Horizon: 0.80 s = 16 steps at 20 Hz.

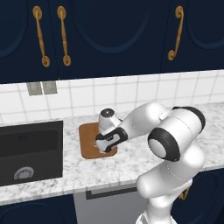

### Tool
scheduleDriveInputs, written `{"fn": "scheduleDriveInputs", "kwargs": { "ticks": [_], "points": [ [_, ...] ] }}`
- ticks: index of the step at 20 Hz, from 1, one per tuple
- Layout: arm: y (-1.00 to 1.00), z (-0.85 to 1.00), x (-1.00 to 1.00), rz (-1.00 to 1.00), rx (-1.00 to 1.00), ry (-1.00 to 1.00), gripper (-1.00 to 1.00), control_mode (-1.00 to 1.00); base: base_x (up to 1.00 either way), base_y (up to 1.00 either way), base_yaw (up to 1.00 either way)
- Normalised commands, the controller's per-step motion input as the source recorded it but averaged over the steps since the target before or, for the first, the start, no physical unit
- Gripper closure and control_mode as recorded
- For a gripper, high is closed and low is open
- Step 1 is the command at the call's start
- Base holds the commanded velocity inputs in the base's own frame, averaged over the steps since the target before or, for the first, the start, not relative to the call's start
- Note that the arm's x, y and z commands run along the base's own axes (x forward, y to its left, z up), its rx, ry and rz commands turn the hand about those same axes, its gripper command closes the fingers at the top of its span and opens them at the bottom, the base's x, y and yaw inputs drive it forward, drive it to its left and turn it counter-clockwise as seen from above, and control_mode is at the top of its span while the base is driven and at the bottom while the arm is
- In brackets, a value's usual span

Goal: Pick up the sponge from the counter and clean the cutting board by briefly scrubbing or pressing down on the cutting board. Once finished, release the sponge.

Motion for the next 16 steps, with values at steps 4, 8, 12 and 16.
{"fn": "scheduleDriveInputs", "kwargs": {
  "ticks": [4,8,12,16],
  "points": [
    [-0.22,0.0,0.74,0.0,0.0,0.0,1.0,-1.0,0.0,0.0,0.0],
    [-0.11,-0.01,0.81,0.0,0.0,0.0,1.0,-1.0,0.0,0.0,0.0],
    [0.0,-0.01,0.78,0.0,0.0,0.0,1.0,-1.0,0.0,0.0,0.0],
    [0.05,0.0,0.44,0.0,0.0,0.0,1.0,-1.0,0.0,0.0,0.0]
  ]
}}
